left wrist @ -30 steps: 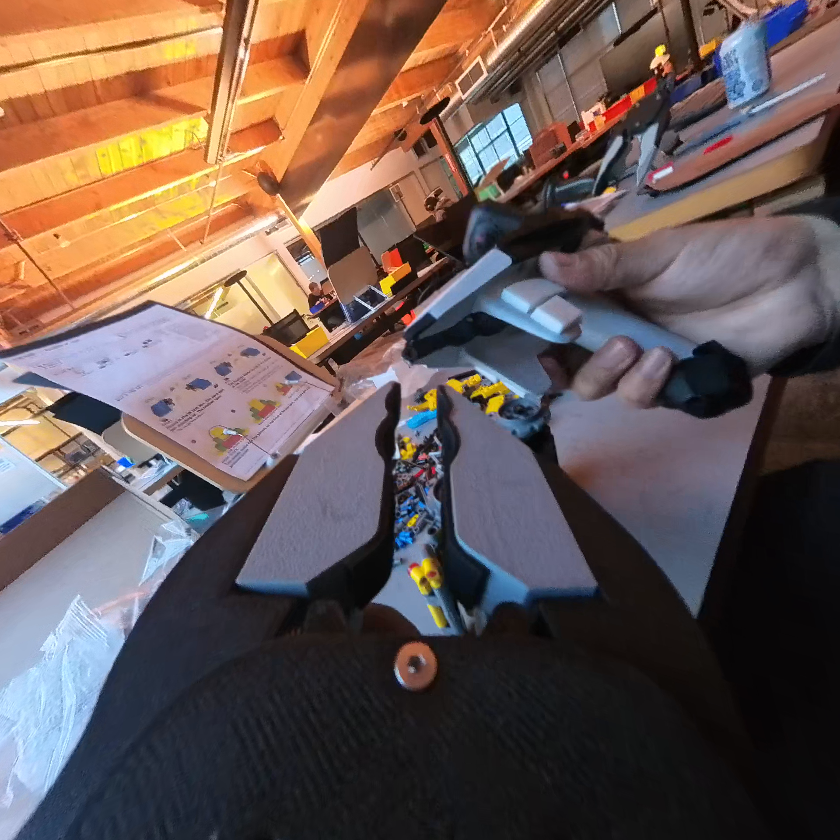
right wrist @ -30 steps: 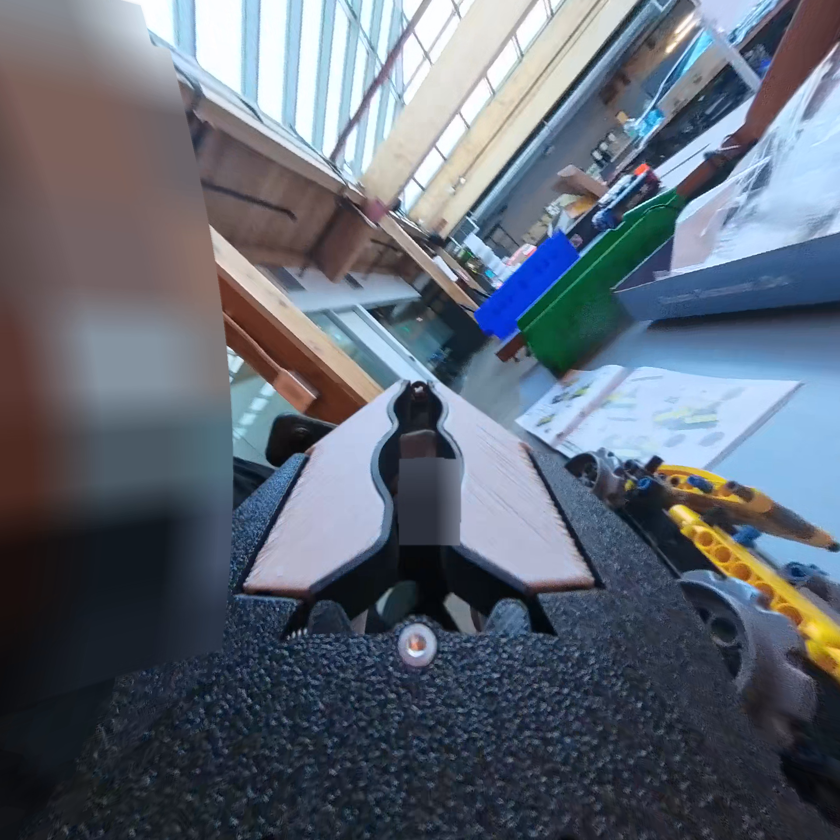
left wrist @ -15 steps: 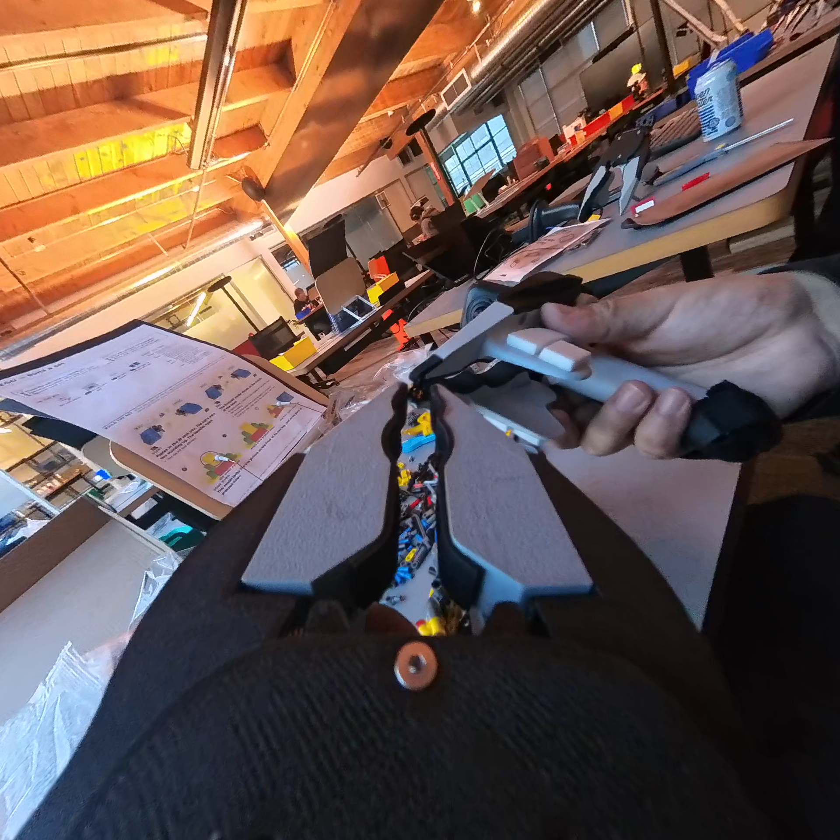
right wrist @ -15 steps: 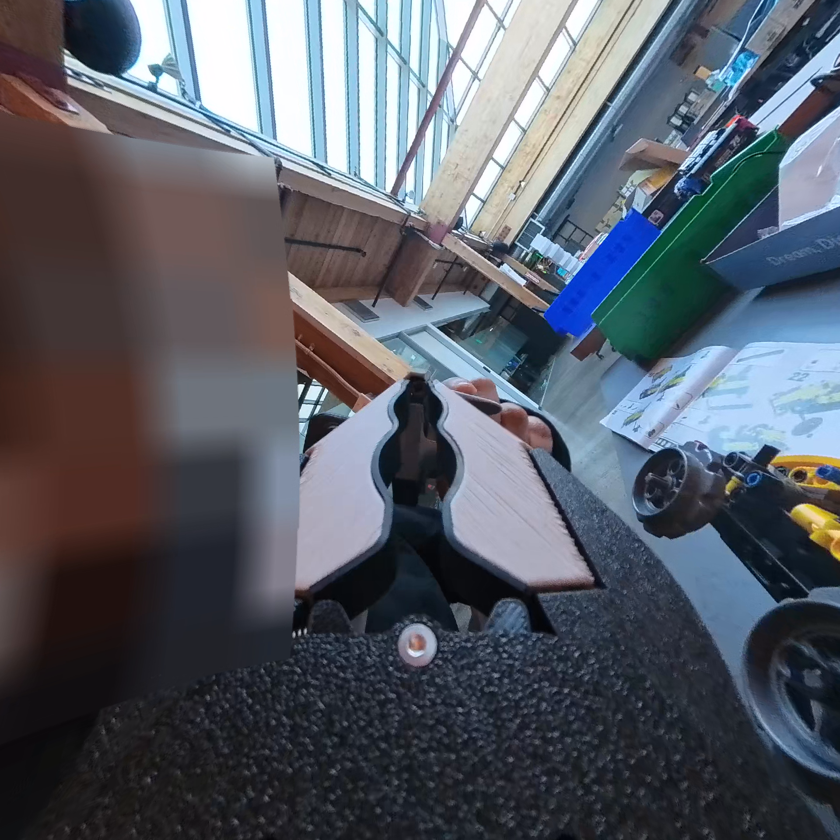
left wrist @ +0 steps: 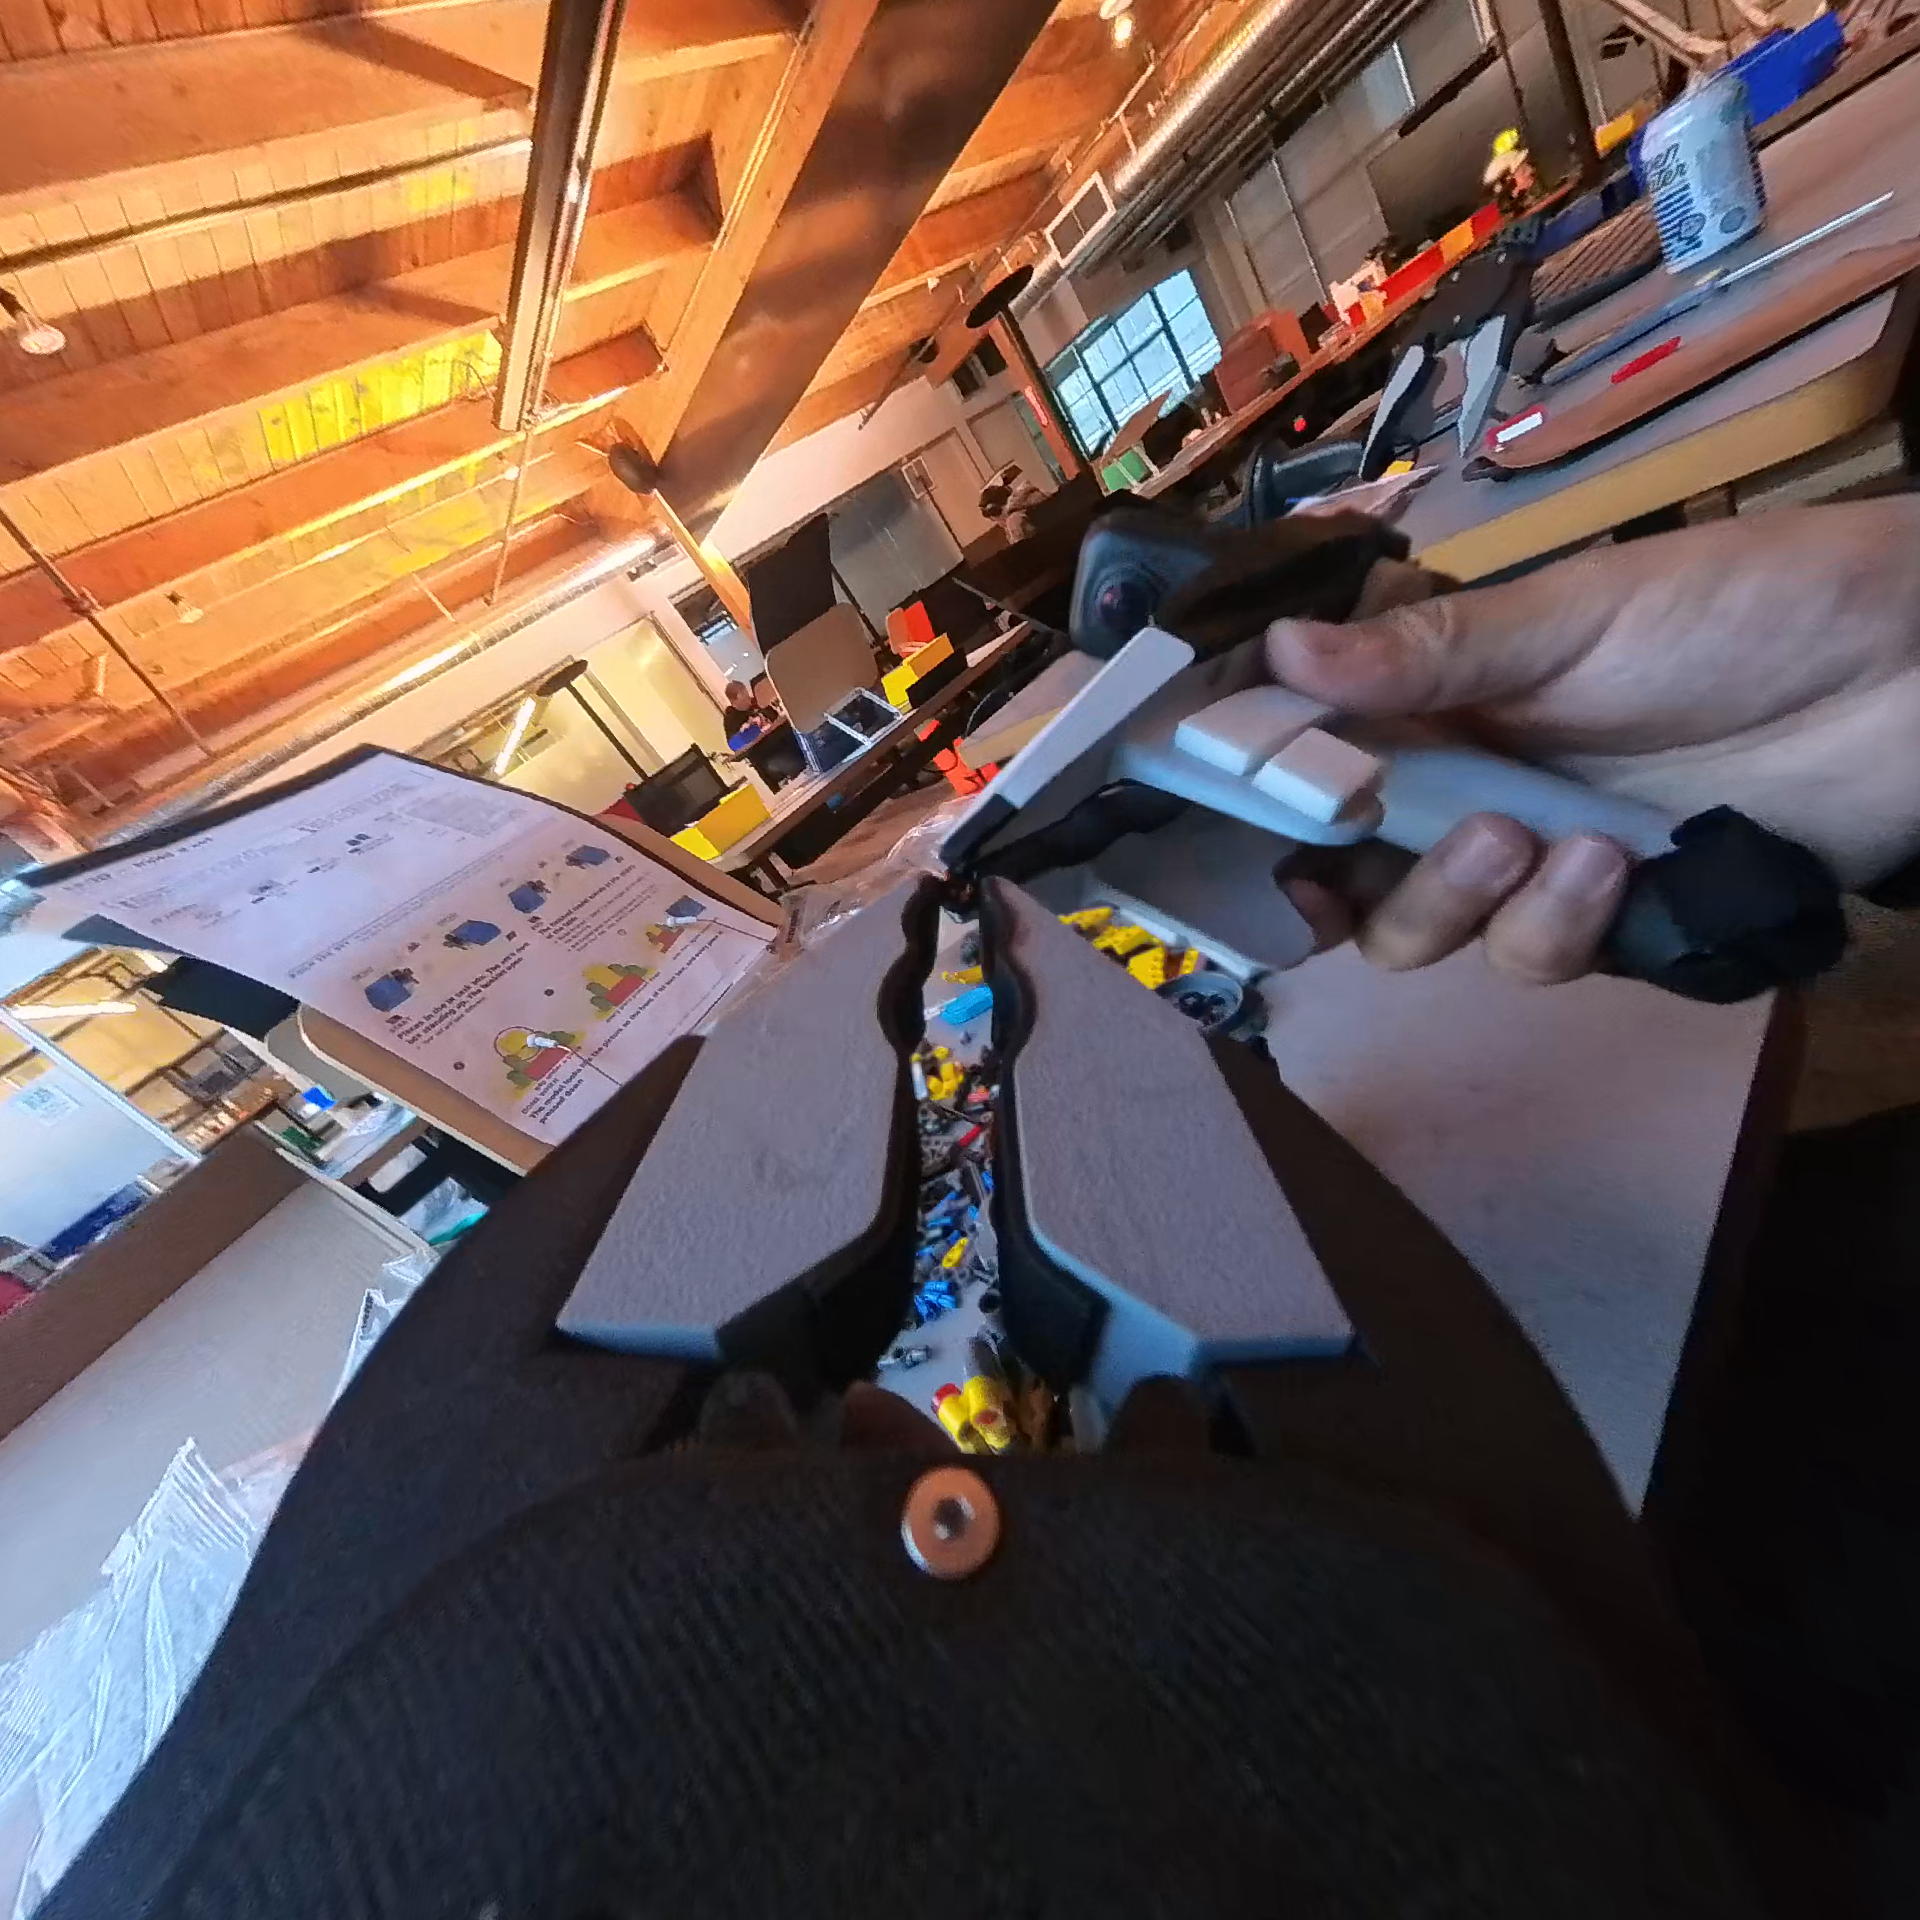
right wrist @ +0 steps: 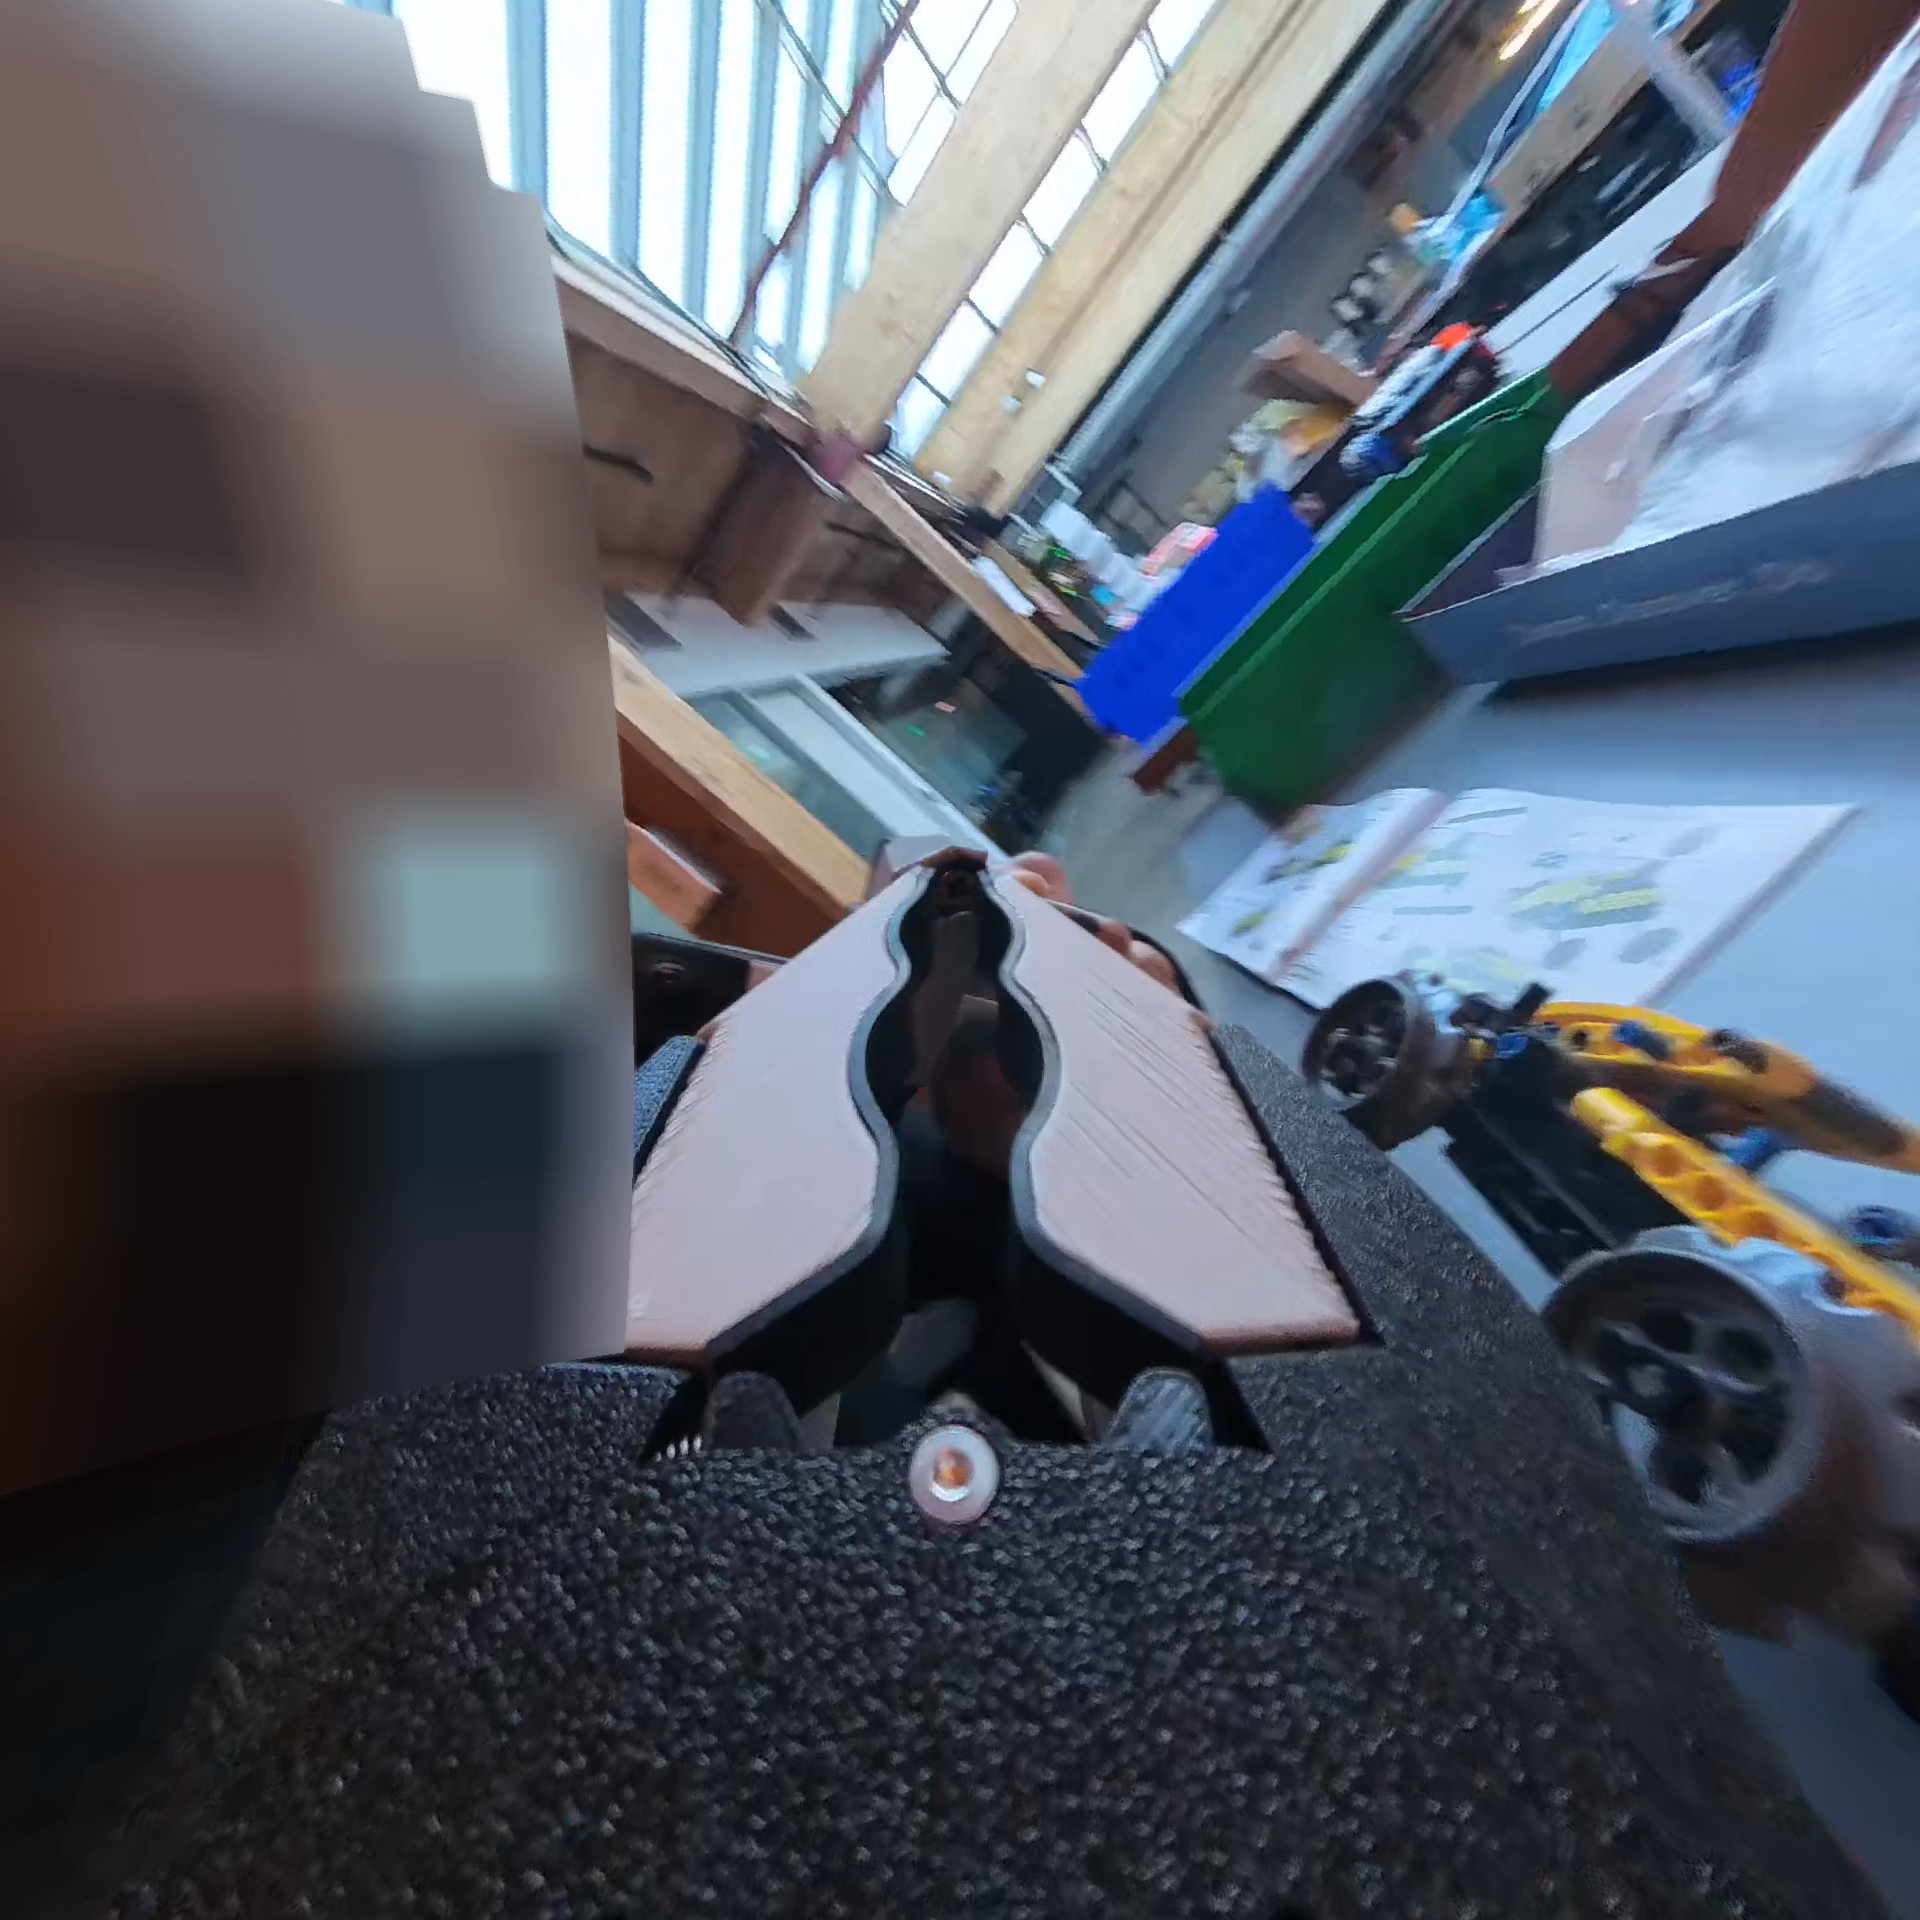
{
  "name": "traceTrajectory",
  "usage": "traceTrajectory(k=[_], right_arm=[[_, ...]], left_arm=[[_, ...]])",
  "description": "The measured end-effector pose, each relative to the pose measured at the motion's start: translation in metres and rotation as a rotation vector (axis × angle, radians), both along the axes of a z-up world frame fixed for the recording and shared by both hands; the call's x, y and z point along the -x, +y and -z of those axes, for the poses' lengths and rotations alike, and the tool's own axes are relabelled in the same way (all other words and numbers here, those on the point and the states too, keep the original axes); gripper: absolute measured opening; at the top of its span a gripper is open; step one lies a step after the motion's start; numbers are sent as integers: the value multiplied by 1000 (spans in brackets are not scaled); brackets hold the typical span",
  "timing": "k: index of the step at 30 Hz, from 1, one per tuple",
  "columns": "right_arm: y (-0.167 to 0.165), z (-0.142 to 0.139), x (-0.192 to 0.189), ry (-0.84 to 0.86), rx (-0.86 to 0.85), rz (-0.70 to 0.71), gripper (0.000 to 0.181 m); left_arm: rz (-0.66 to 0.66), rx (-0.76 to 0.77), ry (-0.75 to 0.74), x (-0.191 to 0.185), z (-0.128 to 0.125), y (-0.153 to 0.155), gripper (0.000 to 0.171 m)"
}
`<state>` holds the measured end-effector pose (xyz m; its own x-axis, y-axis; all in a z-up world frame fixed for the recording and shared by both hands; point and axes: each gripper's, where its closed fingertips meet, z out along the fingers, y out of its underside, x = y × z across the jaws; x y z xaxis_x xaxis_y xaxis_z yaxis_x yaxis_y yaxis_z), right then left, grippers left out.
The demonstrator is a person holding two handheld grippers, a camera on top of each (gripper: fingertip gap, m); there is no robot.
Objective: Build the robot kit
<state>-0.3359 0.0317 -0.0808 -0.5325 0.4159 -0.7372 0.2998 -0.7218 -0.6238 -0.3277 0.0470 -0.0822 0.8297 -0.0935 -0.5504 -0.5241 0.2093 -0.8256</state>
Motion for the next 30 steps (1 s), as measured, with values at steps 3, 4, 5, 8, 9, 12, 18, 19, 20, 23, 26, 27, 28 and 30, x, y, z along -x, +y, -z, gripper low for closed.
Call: traceTrajectory(k=[3, 4, 5, 8, 9, 12, 18, 19, 20, 23, 26, 27, 28, 30], right_arm=[[-1, 3, -1, -8, -132, 46, 7], [-1, 4, -1, -13, -167, 56, 7], [-1, 4, -1, -17, -194, 62, 7], [-2, 5, -3, -22, -239, 64, 8], [-2, 5, -4, -22, -247, 61, 8], [-3, 6, -6, -21, -265, 63, 8], [-4, 5, -9, -21, -268, 62, 8], [-4, 6, -10, -22, -269, 63, 9], [-4, 6, -10, -22, -271, 63, 8], [-3, 6, -10, -22, -278, 71, 8], [-3, 6, -10, -21, -282, 74, 8], [-3, 6, -10, -22, -287, 76, 8], [-3, 6, -10, -23, -292, 79, 8], [-2, 6, -10, -25, -301, 85, 8]], left_arm=[[-15, -38, 37, -1, 2, 0, 4], [-17, -42, 50, -1, 3, 0, 4], [-16, -40, 54, -2, 3, 0, 4], [-5, -38, 50, -4, 4, 0, 4], [-4, -41, 54, -5, 4, 0, 4], [-1, -48, 70, -7, 4, -1, 4], [8, -55, 71, -10, 3, -3, 4], [9, -56, 72, -10, 3, -3, 4], [10, -56, 72, -10, 3, -3, 4], [8, -57, 74, -10, 3, -3, 4], [9, -58, 71, -11, 3, -3, 3], [10, -58, 68, -10, 3, -3, 4], [10, -58, 66, -10, 3, -3, 3], [10, -58, 62, -10, 3, -3, 3]])
